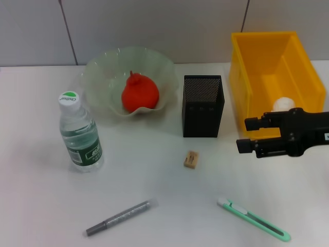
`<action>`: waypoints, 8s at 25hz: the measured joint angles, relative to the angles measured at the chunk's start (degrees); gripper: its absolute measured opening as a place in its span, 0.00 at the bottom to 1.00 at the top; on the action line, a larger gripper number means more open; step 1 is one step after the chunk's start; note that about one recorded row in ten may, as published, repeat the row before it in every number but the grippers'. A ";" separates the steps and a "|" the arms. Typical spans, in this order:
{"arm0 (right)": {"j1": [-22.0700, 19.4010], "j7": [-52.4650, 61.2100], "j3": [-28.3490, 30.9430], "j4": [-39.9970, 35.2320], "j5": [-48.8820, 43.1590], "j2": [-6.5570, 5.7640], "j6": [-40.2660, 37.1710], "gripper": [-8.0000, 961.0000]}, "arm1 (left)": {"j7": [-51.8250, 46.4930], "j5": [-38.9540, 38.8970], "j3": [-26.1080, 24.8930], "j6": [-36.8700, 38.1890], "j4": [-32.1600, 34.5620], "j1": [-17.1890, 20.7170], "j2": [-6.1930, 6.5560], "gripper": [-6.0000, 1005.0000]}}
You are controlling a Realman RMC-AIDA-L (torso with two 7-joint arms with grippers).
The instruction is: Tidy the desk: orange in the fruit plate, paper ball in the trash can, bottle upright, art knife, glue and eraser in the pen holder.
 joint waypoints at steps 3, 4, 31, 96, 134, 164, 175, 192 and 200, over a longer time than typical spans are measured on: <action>0.17 1.73 -0.50 -2.00 -0.42 0.00 -0.14 0.70 | 2.02 0.11 -0.92 6.53 -4.56 1.12 2.97 0.85; 0.21 3.11 -1.02 -3.23 -1.09 0.00 -0.04 0.70 | 2.02 0.11 -0.92 6.53 -4.56 1.12 2.97 0.85; 21.95 51.93 -49.69 0.37 -33.81 0.79 4.96 0.68 | 17.50 14.99 -1.08 14.97 -13.46 3.25 2.09 0.85; 9.13 27.20 -37.27 -8.66 -17.11 0.27 50.77 0.26 | 16.88 14.90 -3.67 13.09 -15.21 2.52 1.03 0.85; 25.27 41.32 -35.31 -0.19 -34.65 0.44 14.94 0.54 | 16.74 15.07 -3.15 13.32 -15.39 2.04 0.56 0.85; 28.87 39.59 -51.72 20.56 -25.94 0.84 35.50 0.60 | 16.67 15.07 -3.11 13.59 -15.39 2.04 0.54 0.85; 28.75 39.77 -52.37 22.23 -25.73 0.88 38.18 0.65 | 16.67 15.07 -3.29 13.58 -15.39 2.37 0.42 0.85; 28.73 39.89 -51.85 23.23 -24.95 0.88 38.48 0.53 | 16.67 15.07 -3.53 13.23 -15.39 2.06 0.35 0.85; 24.57 40.97 -47.12 7.39 -27.05 0.29 29.57 0.42 | 16.35 15.07 -3.58 13.36 -15.38 2.12 0.30 0.85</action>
